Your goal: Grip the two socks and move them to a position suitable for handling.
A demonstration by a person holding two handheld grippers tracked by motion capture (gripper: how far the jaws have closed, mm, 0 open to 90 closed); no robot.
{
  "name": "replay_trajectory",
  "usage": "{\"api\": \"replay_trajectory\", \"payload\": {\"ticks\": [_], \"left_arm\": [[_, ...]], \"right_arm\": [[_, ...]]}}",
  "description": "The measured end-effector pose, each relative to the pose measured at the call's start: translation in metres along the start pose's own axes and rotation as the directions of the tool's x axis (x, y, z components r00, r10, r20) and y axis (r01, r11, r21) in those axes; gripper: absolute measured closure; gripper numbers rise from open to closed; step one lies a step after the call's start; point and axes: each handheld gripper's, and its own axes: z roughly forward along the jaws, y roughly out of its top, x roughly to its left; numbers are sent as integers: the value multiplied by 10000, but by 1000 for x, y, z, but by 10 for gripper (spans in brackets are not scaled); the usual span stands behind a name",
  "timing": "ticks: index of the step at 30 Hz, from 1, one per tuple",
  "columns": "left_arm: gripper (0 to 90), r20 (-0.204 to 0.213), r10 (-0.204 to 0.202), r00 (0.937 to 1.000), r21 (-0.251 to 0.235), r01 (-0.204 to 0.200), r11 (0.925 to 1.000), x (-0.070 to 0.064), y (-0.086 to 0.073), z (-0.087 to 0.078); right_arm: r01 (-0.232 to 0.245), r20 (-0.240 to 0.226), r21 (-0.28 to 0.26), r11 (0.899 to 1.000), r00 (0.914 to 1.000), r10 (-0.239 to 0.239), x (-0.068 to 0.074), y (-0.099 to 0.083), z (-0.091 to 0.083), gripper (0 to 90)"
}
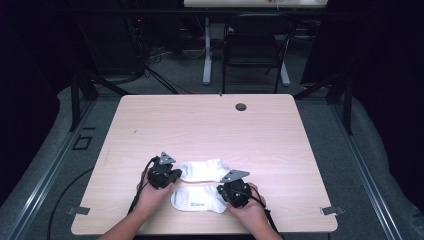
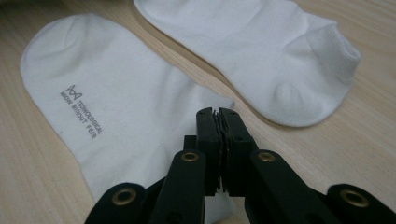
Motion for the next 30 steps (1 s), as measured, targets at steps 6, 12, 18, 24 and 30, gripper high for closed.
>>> {"api": "replay_trajectory", "payload": {"ticks": [6,12,18,24,30], "left_arm": [[861,-54,-31,10000,-30,31,10000,1,0,0],[796,114,-178,9998,-247,181,9995,5,5,-4],[687,-146,-250,9996,-632,241,9977,11,12,-4],[641,-2,-335,9994,-598,335,9976,18,12,4],[617,-185,-206,9996,-560,195,9982,18,11,9]], "right_arm": [[-103,37,-16,9999,9999,103,-4,-2,-3,881],[-523,197,-686,9963,9984,538,-14,7,-12,835],[-1038,660,-1044,9891,9916,1110,-33,17,-11,767],[-1473,1065,-980,9842,9818,1576,-51,22,-2,686],[-1613,1044,-1013,9817,9796,1718,-56,28,3,659]]}}
